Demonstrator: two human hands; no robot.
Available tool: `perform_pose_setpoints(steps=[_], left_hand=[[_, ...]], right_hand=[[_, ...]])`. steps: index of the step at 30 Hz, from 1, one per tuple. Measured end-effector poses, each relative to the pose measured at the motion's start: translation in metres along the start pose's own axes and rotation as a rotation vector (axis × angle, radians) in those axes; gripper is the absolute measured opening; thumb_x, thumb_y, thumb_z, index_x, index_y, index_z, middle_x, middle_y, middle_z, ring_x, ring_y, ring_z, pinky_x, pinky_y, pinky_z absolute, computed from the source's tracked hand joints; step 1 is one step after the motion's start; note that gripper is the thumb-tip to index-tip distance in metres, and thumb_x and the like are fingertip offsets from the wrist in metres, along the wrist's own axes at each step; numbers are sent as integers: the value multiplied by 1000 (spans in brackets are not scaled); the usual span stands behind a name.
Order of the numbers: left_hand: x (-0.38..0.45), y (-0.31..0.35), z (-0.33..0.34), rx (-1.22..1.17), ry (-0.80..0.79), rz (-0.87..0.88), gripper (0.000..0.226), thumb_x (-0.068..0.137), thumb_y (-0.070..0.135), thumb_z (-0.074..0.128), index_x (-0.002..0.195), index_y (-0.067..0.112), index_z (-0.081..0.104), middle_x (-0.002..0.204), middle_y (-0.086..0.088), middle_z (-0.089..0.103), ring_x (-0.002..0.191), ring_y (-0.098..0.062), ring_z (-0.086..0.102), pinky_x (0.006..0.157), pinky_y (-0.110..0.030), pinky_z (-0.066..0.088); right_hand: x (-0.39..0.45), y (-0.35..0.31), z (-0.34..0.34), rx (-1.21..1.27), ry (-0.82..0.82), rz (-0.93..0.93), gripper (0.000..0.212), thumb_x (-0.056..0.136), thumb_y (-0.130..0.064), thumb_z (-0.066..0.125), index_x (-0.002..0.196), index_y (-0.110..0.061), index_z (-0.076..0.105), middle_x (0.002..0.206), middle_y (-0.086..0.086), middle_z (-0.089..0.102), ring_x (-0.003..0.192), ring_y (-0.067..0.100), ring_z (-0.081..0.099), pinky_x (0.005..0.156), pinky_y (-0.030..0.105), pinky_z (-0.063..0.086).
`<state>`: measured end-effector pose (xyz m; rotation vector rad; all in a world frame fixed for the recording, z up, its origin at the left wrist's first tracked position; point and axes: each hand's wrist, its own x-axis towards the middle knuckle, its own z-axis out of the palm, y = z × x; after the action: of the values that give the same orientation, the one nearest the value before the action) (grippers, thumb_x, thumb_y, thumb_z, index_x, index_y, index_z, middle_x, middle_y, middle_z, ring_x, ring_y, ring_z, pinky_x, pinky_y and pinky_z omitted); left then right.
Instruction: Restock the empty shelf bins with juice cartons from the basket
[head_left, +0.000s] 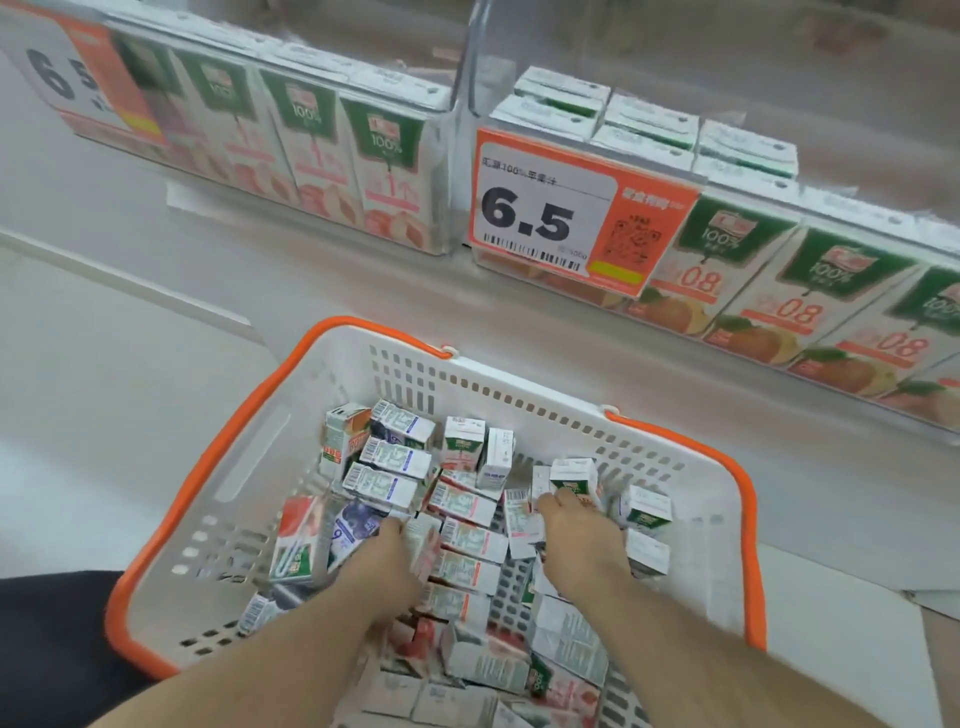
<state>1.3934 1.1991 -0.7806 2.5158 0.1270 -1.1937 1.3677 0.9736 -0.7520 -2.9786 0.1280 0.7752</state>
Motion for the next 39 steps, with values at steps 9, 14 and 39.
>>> perform_pose_setpoints(steps=[9, 14, 39], left_hand=[[-49, 39, -59, -954, 2, 108, 36, 81, 8, 73, 114, 12, 62, 95, -13, 72, 69, -20, 57, 58, -28, 40], [-90, 63, -99, -1328, -76, 264, 23, 94, 21, 61, 114, 10, 62, 94, -9, 74, 86, -22, 66, 79, -34, 49], [-194, 96, -225, -1463, -120, 445, 39, 87, 51, 54, 66, 19, 62, 64, -3, 56, 61, -22, 56, 60, -30, 50]], right_hand=[[-44, 17, -84, 654, 56, 68, 26, 81, -20, 73, 95, -23, 51, 96, 2, 67, 82, 21, 66, 75, 39, 57], [-82, 17, -153, 632, 25, -15, 32, 80, -22, 76, 99, -19, 50, 94, 8, 65, 76, 22, 62, 66, 38, 51], [-133, -45, -268, 1533, 211, -283, 15, 84, 5, 47, 79, -9, 46, 57, 13, 64, 47, 22, 50, 48, 28, 37]])
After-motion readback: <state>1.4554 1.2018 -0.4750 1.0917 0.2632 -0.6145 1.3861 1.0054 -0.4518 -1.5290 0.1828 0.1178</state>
